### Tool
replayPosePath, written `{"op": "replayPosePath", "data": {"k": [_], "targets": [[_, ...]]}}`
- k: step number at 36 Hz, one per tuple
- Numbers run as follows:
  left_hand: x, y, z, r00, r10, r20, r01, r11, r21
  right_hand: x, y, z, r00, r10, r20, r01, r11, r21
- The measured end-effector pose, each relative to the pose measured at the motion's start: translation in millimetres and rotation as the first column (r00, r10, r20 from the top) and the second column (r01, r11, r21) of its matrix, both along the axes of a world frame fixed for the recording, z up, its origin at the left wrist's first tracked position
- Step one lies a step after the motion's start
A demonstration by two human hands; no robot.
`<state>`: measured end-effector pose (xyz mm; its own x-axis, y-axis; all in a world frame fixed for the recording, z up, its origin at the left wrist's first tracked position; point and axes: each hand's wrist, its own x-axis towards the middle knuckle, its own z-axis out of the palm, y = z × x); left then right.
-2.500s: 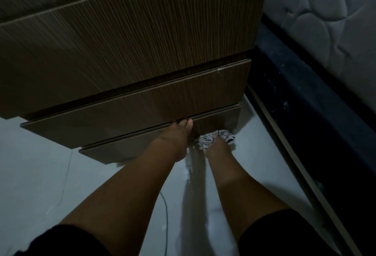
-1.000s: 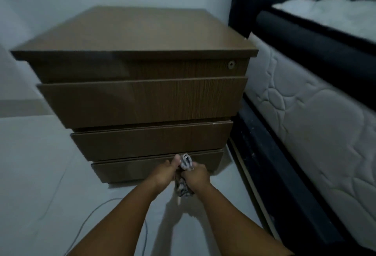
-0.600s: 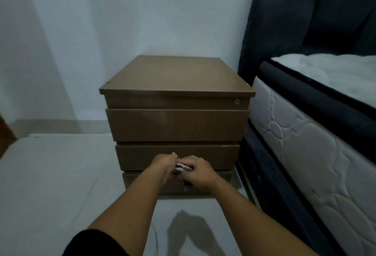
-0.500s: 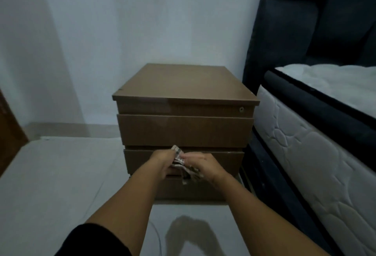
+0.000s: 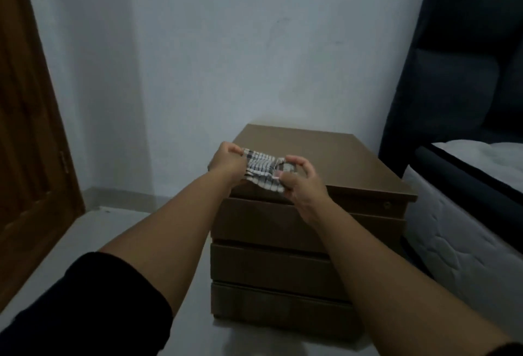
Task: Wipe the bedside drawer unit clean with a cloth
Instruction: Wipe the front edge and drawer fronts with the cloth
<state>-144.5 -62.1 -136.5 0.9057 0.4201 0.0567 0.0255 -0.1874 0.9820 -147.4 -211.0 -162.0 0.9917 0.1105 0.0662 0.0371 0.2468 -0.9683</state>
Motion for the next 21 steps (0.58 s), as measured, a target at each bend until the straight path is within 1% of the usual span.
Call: {"op": "replayPosePath", "data": {"k": [2, 6, 8, 9, 10, 11, 13, 14, 15, 16, 17, 20, 21], "targets": [[8.4, 9.4, 7.0, 0.999, 0.019, 0.032, -0.023, 0.99, 0.138, 15.1, 11.0, 10.9, 0.997, -0.038, 0.072, 0.046, 0.992, -0.114], [23.8, 22.5, 17.7, 0.997, -0.021, 0.07, 0.0, 0.959, 0.284, 49.9, 33.4, 23.0, 0.979, -0.124, 0.161, 0.164, 0.952, -0.26], [32.9, 27.2, 17.4, 0.998, -0.025, 0.066, -0.006, 0.899, 0.437, 65.1, 41.5, 24.7, 0.962, -0.166, 0.218, 0.239, 0.896, -0.374], [37.3, 29.0, 15.7, 0.997, -0.026, 0.066, -0.012, 0.858, 0.514, 70.6, 43.5, 25.2, 0.95, -0.168, 0.264, 0.275, 0.852, -0.446], [40.5, 30.2, 13.4, 0.998, -0.032, 0.059, -0.008, 0.811, 0.585, 75.2, 44.6, 24.8, 0.937, -0.15, 0.315, 0.304, 0.794, -0.526], [44.3, 31.4, 9.6, 0.998, -0.04, 0.042, 0.003, 0.762, 0.647, 79.2, 44.6, 23.7, 0.928, -0.104, 0.357, 0.321, 0.709, -0.628], [49.2, 34.0, -0.4, 0.998, -0.061, 0.001, 0.039, 0.661, 0.749, 87.3, 43.9, 18.5, 0.924, 0.044, 0.38, 0.318, 0.464, -0.827], [50.6, 34.8, -6.1, 0.997, -0.071, -0.011, 0.052, 0.611, 0.79, 92.7, 43.3, 13.8, 0.922, 0.108, 0.372, 0.315, 0.349, -0.882], [52.0, 35.3, -11.9, 0.997, -0.08, -0.018, 0.061, 0.569, 0.82, 96.6, 42.7, 9.2, 0.924, 0.158, 0.347, 0.301, 0.257, -0.918], [52.8, 35.3, -16.9, 0.996, -0.087, -0.021, 0.065, 0.54, 0.839, 99.8, 41.9, 5.3, 0.925, 0.192, 0.327, 0.287, 0.208, -0.935], [54.0, 35.7, -21.4, 0.996, -0.091, -0.014, 0.06, 0.532, 0.844, 101.9, 40.4, 2.7, 0.93, 0.199, 0.31, 0.269, 0.207, -0.941], [58.3, 38.3, -27.3, 0.996, -0.088, 0.027, 0.025, 0.541, 0.841, 104.5, 35.7, -0.5, 0.928, 0.187, 0.321, 0.264, 0.276, -0.924], [59.2, 39.3, -28.1, 0.996, -0.089, 0.031, 0.023, 0.544, 0.839, 103.1, 34.4, 0.1, 0.931, 0.187, 0.315, 0.255, 0.286, -0.924]]}}
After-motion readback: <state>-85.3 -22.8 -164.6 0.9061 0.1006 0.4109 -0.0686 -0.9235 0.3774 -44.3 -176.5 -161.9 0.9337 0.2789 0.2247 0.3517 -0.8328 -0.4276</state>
